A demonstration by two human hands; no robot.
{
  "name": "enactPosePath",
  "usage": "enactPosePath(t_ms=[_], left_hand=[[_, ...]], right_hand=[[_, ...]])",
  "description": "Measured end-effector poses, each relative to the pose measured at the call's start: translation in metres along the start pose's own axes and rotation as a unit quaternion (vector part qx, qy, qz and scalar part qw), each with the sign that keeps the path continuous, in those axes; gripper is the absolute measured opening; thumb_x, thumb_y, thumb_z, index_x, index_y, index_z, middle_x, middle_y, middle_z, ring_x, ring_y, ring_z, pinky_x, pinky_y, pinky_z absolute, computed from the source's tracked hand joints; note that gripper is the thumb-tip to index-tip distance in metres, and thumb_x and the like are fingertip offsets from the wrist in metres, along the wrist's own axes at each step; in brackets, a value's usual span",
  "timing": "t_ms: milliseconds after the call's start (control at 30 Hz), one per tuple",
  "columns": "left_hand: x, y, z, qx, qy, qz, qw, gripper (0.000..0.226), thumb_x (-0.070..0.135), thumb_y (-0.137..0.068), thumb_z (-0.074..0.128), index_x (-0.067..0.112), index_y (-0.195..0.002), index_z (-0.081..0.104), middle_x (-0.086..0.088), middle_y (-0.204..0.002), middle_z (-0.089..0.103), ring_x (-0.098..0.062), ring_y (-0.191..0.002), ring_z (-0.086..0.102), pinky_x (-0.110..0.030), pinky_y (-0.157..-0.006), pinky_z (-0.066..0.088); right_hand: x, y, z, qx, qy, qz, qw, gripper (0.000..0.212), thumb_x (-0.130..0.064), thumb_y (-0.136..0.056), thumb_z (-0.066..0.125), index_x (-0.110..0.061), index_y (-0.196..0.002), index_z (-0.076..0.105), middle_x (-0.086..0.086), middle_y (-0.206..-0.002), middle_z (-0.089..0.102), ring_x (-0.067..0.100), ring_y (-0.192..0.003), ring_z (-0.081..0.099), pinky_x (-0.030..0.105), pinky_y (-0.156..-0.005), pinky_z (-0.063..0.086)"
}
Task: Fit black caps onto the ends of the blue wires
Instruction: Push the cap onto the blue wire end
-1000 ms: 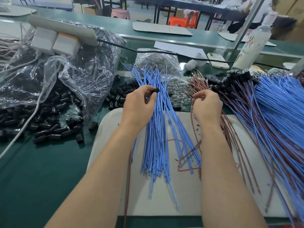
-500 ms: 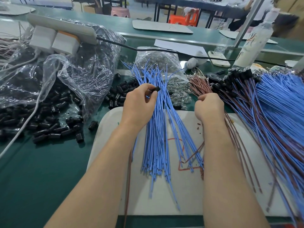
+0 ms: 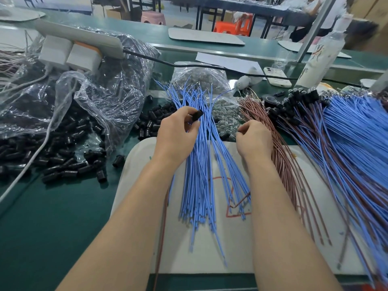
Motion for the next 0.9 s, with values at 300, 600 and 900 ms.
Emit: enactPosePath(t_ms=[300,600,900], left_hand=[[-0.002,-0.002,0.002,0.031,0.044,0.013,0.998,0.024,-0.001,-0.085,0.054,0.017,-0.099,0.059,0.003,-0.084,0.067,-0.017,-0.079,0.062,-0.027,-0.077,0.049],[0.004,0.001,0.005,0.028,0.061,0.059,0.996,0.023,-0.002,-0.086,0.054,0.009,-0.106,0.056,0.005,-0.083,0.064,-0.017,-0.075,0.061,-0.017,-0.072,0.046],[0.005,0.002,0.003,0.065,0.01,0.018,0.998,0.007,0.005,-0.085,0.053,0.006,-0.084,0.06,-0.008,-0.072,0.067,-0.03,-0.071,0.059,-0.04,-0.068,0.05]], right_hand=[[-0.048,0.03,-0.018,-0.033,-0.292,-0.169,0.941,0.017,-0.008,-0.089,0.056,-0.023,-0.087,0.063,0.007,-0.075,0.066,0.008,-0.052,0.044,0.02,-0.051,0.038],[-0.066,0.045,-0.006,0.004,-0.215,-0.235,0.948,0.014,-0.016,-0.085,0.067,-0.011,-0.098,0.065,0.004,-0.088,0.065,0.014,-0.076,0.057,0.026,-0.077,0.048],[-0.07,0.05,-0.005,0.056,-0.19,-0.26,0.945,0.017,-0.025,-0.084,0.07,-0.012,-0.086,0.06,0.003,-0.081,0.062,0.021,-0.071,0.056,0.037,-0.07,0.046]])
Point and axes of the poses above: each hand's wrist, its own y-axis away from the middle knuckle, its own z-axis out of the palm, x = y × z, the point moved 2 cm from there along -y, towards the middle knuckle
